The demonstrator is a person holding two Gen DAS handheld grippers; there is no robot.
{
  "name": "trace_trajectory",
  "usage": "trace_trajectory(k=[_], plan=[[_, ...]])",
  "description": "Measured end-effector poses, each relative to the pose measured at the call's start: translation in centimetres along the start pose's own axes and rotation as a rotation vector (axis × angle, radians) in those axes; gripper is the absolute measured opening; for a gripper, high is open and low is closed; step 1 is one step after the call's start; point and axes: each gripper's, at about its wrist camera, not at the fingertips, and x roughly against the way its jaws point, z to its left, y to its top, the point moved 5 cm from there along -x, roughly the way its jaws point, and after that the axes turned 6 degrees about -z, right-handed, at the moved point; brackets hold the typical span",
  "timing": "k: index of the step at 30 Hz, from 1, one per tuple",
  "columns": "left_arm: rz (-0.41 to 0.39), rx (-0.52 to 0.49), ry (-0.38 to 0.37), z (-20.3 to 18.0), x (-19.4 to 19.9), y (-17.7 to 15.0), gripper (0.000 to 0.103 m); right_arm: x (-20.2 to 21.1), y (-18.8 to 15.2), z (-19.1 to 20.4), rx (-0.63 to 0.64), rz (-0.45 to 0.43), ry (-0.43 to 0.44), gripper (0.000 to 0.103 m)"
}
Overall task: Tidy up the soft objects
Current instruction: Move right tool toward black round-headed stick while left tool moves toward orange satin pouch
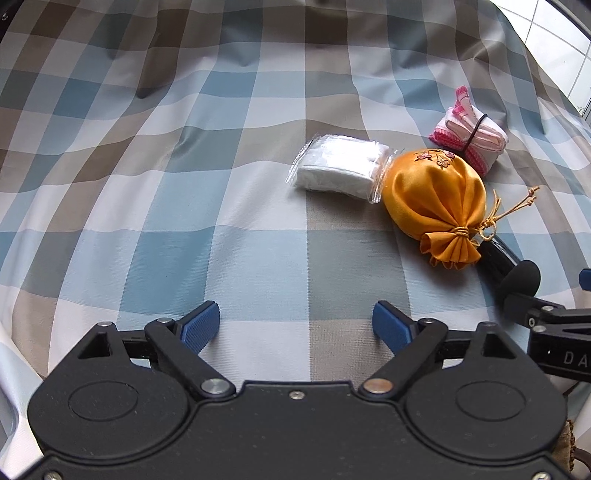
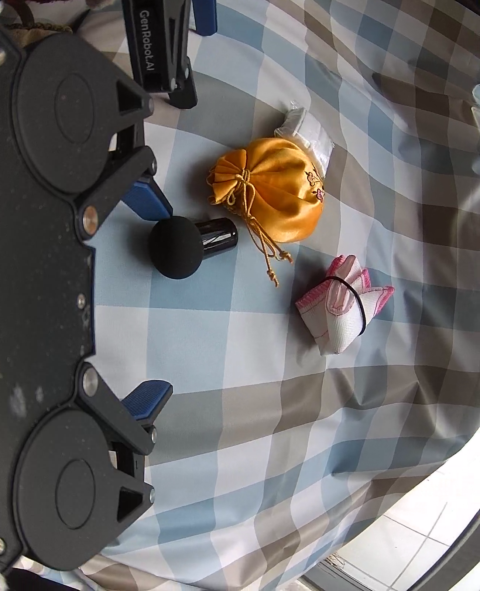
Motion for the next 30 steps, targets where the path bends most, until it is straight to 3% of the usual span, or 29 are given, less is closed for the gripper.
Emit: trace_trajectory(k=[7, 11, 17, 18, 20, 22, 27, 30], plan=[[-0.003, 0.008, -0.003, 0.1, -0.1, 0.2, 0.087, 0.1, 2.5, -2.6, -0.030, -0.062, -0.083, 0.093], [-0.002, 0.004, 0.000, 0.0, -0.1, 0.1, 0.087, -0.1, 2.3, -3.4, -0.071, -0.046, -0.044, 0.093], [0.000, 0.002, 0.003, 0.0, -0.1, 0.1, 0.088, 1.7, 0.5, -2.7, -0.030, -0.081, 0.036, 0.093], [0.000, 0.002, 0.003, 0.0, -0.1, 0.1, 0.088, 2.0, 0.0, -2.5, -0.009, -0.083, 0.039, 0.091], [-0.002, -0.002, 0.006, 0.0, 0.0, 0.1, 0.088, 2.1, -0.8, -1.9, 0.043, -0.076, 0.032, 0.076], [-0.002, -0.003, 0.008, 0.0, 0.0, 0.0, 0.088, 1.9, -1.5, -1.5, 0.077, -0.061, 0.021, 0.067], [-0.004, -0.006, 0.010, 0.0, 0.0, 0.0, 0.088, 1.2, -1.6, -2.1, 0.041, -0.048, 0.001, 0.054], [-0.005, -0.007, 0.012, 0.0, 0.0, 0.0, 0.088, 0.7, -1.1, -2.7, 0.020, -0.051, 0.005, 0.053]])
